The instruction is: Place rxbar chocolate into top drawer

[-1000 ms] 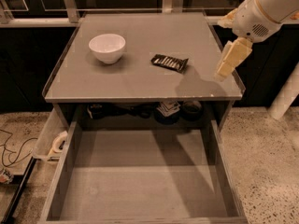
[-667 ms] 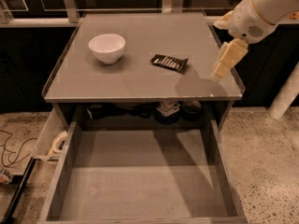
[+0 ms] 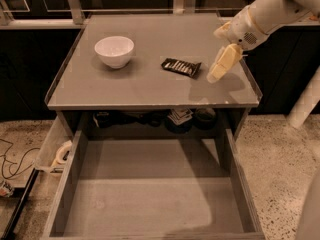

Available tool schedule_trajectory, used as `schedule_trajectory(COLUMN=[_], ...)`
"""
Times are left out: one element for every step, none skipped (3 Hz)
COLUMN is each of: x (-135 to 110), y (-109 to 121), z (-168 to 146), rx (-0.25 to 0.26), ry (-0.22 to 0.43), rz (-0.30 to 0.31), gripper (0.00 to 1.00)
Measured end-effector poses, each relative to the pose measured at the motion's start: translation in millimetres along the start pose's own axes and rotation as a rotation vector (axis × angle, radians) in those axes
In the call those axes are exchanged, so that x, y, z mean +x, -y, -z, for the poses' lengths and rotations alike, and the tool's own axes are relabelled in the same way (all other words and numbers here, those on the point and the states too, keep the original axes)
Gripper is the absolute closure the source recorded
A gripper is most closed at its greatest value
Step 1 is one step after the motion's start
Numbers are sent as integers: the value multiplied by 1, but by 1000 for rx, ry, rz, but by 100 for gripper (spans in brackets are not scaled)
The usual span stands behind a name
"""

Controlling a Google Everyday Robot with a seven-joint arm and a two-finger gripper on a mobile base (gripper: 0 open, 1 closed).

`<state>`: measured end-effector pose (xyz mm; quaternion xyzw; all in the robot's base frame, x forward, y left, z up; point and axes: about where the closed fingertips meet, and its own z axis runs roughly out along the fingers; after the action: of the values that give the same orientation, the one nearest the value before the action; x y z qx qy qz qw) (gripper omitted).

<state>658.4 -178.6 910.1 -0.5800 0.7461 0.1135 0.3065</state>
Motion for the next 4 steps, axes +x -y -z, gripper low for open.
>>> schedule_trajectory(x=[-7,-10,-3,5], y=[11,16,21,29], z=[-20,-40,-63,-84], rx=[-41,-81,-108,-109], ry=[48,74,80,74], rz=[-34,-72,-122,-163], gripper=[0,0,0,0])
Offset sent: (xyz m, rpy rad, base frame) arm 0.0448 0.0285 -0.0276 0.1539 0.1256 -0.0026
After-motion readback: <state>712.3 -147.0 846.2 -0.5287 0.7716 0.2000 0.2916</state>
